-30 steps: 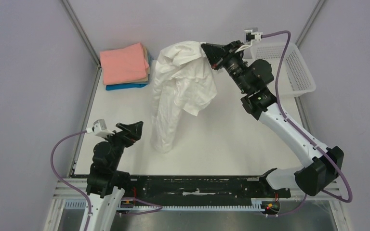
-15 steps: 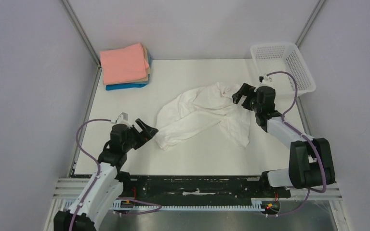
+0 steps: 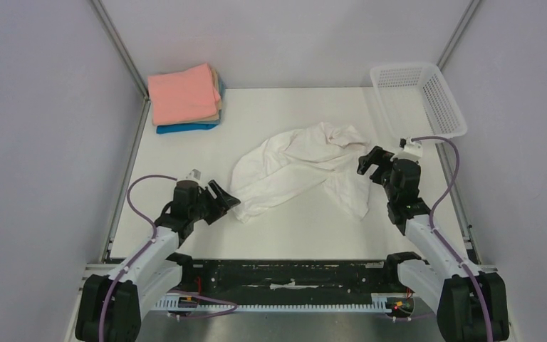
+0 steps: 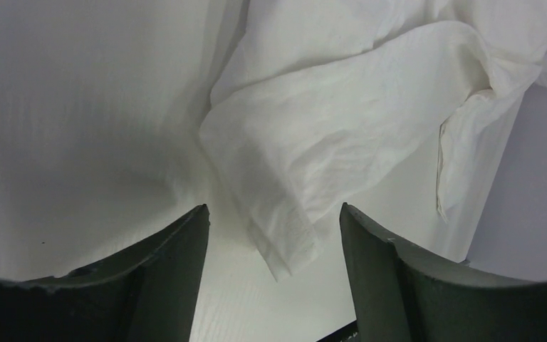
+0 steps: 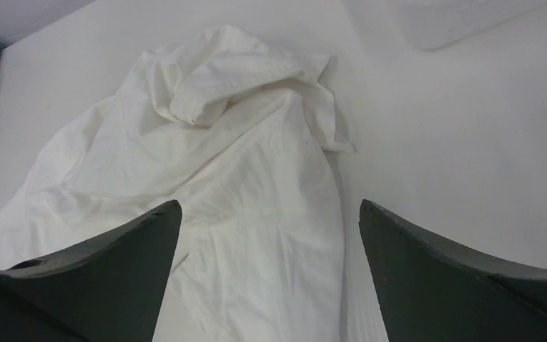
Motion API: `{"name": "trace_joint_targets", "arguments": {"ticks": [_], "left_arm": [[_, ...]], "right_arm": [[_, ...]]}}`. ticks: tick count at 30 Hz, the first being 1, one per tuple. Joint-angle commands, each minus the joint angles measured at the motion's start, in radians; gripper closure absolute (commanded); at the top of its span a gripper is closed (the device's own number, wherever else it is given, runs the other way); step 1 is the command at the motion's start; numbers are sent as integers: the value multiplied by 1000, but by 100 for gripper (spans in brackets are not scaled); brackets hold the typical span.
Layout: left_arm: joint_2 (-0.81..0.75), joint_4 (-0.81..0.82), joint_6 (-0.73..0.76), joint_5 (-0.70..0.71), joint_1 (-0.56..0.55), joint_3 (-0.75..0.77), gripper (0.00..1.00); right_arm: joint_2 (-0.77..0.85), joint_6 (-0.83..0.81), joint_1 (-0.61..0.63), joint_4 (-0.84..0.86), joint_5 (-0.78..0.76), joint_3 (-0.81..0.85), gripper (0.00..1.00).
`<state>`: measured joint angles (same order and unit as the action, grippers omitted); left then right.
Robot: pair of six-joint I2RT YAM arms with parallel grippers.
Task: Fold and stack the t-shirts
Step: Move the tshirt to the center of the board, then flatten out the tshirt
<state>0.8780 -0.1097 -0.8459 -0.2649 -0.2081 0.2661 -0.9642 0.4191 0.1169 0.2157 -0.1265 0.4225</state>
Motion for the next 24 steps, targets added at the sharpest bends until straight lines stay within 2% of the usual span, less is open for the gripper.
{"name": "trace_joint_targets", "arguments": {"ticks": [1, 7, 8, 9, 10, 11, 14, 18, 24], "left_arm": [[25, 89, -48, -24, -30, -16, 30], [117, 217, -89, -4, -89, -26, 43], [138, 250, -93, -10, -102, -19, 48], [166, 263, -94, -8, -114, -10, 56], [184, 270, -94, -6, -123, 2, 70], [203, 271, -97, 3, -128, 9, 96], [186, 301, -107, 18, -141, -6, 98], [37, 253, -76, 50, -149, -21, 98], [-241, 115, -32, 131, -151, -34, 98]], "right_arm": [[69, -11, 0, 6, -31, -42, 2], [131, -18, 3, -14, 14, -92, 2], [133, -24, 10, -21, 28, -98, 2], [132, -33, 20, -40, 40, -96, 2], [128, -52, 43, -71, 49, -88, 2], [123, -70, 75, -97, 40, -81, 2], [115, -99, 240, -180, -116, -66, 2], [90, -57, 407, -373, -304, -32, 2], [73, -28, 481, -425, -305, -95, 5]]}}
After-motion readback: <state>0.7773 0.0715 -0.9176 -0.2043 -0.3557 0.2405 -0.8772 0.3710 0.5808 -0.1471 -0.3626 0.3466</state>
